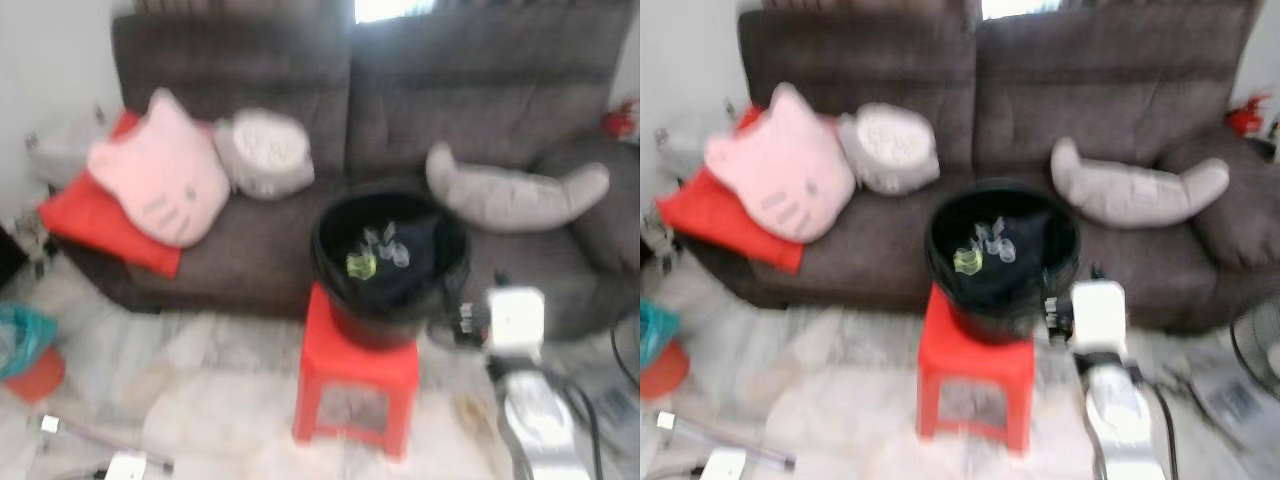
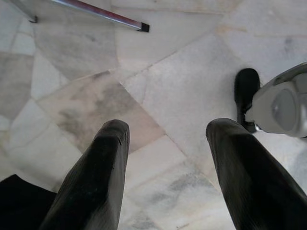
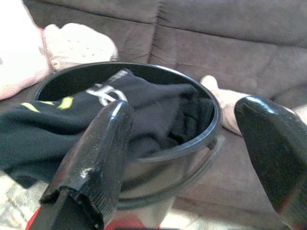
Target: Hang hanger
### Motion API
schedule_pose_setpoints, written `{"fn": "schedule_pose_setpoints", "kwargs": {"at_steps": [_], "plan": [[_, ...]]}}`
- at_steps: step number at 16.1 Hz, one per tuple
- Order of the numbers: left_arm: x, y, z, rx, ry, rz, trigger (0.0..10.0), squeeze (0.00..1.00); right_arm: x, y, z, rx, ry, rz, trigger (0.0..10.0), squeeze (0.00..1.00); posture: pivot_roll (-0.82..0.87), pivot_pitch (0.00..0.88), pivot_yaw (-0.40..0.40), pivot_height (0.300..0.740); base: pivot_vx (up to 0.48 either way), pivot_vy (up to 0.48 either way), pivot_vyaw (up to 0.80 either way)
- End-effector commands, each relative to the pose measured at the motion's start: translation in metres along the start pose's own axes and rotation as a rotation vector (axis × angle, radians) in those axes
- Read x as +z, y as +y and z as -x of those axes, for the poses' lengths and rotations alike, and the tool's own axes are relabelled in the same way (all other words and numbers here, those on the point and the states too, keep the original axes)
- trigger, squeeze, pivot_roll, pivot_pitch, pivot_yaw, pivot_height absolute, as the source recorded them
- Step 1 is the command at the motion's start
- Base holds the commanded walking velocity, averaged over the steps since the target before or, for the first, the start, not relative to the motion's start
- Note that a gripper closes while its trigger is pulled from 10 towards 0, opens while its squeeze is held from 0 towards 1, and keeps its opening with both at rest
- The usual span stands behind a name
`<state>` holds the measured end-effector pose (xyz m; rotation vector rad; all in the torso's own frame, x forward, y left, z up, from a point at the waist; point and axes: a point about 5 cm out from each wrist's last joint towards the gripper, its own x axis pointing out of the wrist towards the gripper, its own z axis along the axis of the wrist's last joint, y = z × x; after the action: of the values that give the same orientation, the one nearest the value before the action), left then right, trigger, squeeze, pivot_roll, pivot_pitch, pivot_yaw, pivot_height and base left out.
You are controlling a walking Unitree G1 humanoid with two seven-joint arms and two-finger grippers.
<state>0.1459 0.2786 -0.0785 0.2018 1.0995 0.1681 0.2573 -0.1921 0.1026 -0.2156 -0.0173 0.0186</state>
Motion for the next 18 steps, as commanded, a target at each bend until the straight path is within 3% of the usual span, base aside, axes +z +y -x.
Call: {"fn": "schedule_pose_setpoints", "kwargs": {"at_steps": [1,4,6,10,12,17,18], "plan": [[0.011,0.002,-0.001,0.001,-0.034,0.0,10.0,0.0,-0.006,-0.003,0.001,0.005,0.04,0.03,10.0,0.0,-0.19,0.0,0.018,0.719,0.0,0.0,0.0],[0.011,0.002,-0.001,0.001,-0.029,-0.013,10.0,0.0,-0.012,-0.005,0.001,0.017,0.078,0.097,10.0,0.0,-0.19,0.0,0.018,0.719,0.0,0.0,0.49],[0.011,0.002,-0.001,-0.001,-0.029,-0.013,10.0,0.0,-0.015,-0.008,0.001,0.039,0.117,0.196,10.0,0.0,-0.19,0.0,0.02,0.719,0.0,0.0,0.8],[0.011,0.002,-0.001,-0.003,-0.029,-0.012,10.0,0.0,-0.017,-0.006,0.001,0.09,0.133,0.233,10.0,0.0,-0.2,0.0,0.022,0.719,0.0,0.0,0.8],[0.012,0.002,-0.001,-0.003,-0.029,-0.012,10.0,0.0,-0.017,-0.004,0.001,0.175,0.142,0.322,10.0,0.0,-0.2,0.0,0.023,0.719,0.0,0.0,0.44],[0.012,0.002,-0.001,-0.005,-0.029,-0.013,10.0,0.0,-0.02,-0.002,0.001,0.291,0.16,0.45,10.0,0.0,-0.2,0.0,0.026,0.719,0.0,0.0,0.0],[0.013,0.002,-0.001,-0.006,-0.03,-0.014,10.0,0.0,-0.023,-0.002,0.001,0.338,0.171,0.529,10.0,0.0,-0.2,0.0,0.026,0.719,0.0,0.0,0.0]]}}
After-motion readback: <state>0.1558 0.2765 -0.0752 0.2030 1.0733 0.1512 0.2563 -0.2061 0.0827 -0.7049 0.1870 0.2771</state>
